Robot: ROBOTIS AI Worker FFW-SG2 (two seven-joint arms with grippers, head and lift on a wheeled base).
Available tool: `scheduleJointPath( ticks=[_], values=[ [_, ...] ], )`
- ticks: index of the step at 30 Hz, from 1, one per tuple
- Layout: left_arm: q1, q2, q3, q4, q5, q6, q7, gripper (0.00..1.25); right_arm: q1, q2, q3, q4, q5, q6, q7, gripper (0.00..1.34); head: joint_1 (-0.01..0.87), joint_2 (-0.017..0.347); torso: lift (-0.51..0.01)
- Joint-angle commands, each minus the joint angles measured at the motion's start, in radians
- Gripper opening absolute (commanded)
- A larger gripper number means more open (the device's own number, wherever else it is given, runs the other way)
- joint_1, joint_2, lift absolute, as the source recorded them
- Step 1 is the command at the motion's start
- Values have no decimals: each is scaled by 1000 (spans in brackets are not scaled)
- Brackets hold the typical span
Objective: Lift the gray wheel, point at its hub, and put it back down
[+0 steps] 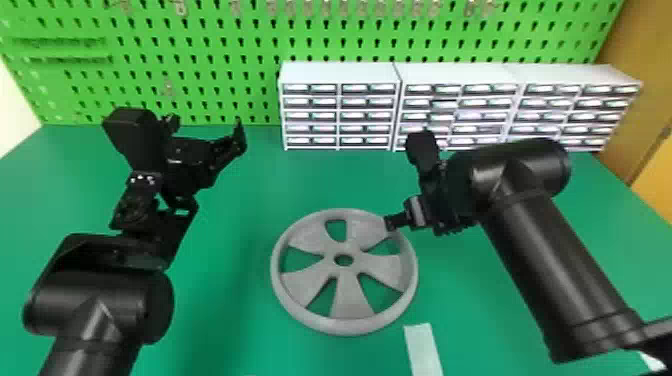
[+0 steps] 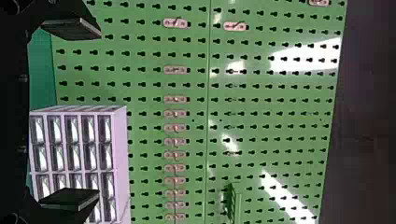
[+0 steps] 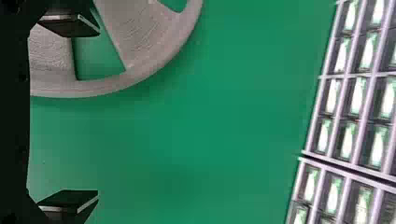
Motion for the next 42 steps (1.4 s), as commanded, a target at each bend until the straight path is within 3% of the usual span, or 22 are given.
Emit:
scheduleJointPath(
  ticks=[1,20,42],
  values=[
    [-3,1,-3,-1,0,5,0,1154,-5,1,14,52,0,-28,13,1261,692,48,-88],
    [-6,1,-5,1,2,12,0,1154,-11,7,67,186,21,-121,53,1261,692,48,-88],
    [-4,2,-5,1,5,14,0,1152,-3,6,73,206,58,-129,56,1261,692,48,-88]
  ],
)
